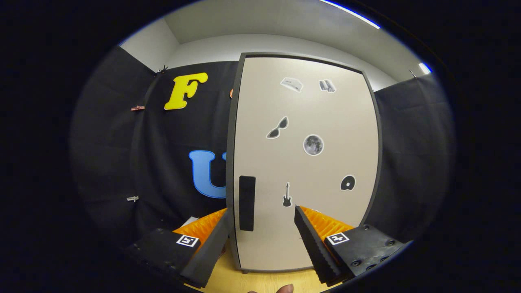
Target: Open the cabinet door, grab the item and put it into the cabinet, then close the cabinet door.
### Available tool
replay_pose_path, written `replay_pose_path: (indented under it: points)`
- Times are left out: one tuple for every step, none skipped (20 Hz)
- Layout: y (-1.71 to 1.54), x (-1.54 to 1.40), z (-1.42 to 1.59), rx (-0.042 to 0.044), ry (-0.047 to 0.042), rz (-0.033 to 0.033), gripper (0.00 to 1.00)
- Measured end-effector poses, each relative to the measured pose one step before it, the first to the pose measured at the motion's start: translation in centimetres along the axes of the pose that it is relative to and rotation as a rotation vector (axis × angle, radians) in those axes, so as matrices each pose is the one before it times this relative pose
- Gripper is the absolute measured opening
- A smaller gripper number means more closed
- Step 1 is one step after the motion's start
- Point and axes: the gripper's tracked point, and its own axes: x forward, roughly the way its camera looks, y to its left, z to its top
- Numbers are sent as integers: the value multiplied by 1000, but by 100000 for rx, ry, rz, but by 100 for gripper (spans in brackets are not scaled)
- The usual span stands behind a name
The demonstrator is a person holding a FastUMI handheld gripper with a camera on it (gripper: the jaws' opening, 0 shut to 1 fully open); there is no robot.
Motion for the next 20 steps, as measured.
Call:
replay_pose_path:
  points:
    - [273, 1107, -227, 897, -220, -54, 97]
    - [123, 1192, -50, 592, -822, -696, 97]
    - [-80, 1122, -178, 546, -513, -1019, 97]
    - [135, 1010, -468, 897, 403, -613, 97]
    - [275, 907, -503, 905, 776, 184, 97]
    - [268, 1010, -531, 456, 1068, -3, 97]
    - [314, 423, -704, 269, 1199, 367, 93]
    - [279, 250, -455, 250, 926, 389, 91]
    - [550, 565, -328, 601, 557, 814, 85]
    - [329, 292, -65, 226, -85, 278, 83]
    - [458, 240, 39, 327, -826, 576, 83]
    - [-43, 611, 359, -631, -220, -1312, 83]
    - [23, 20, -307, 111, -148, -367, 67]
    - [-170, -153, -13, 389, 98, -1409, 50]
    - [-157, 625, -118, 1177, 776, -575, 48]
    - [-165, 315, -242, 1693, 1526, -354, 48]
    - [3, 167, 235, 2566, -630, -375, 48]
    - [28, -148, 164, 386, -1003, -564, 44]
    - [-149, -53, -1, -1484, -267, 24, 41]
    - [57, -689, 194, -1247, 550, 823, 41]
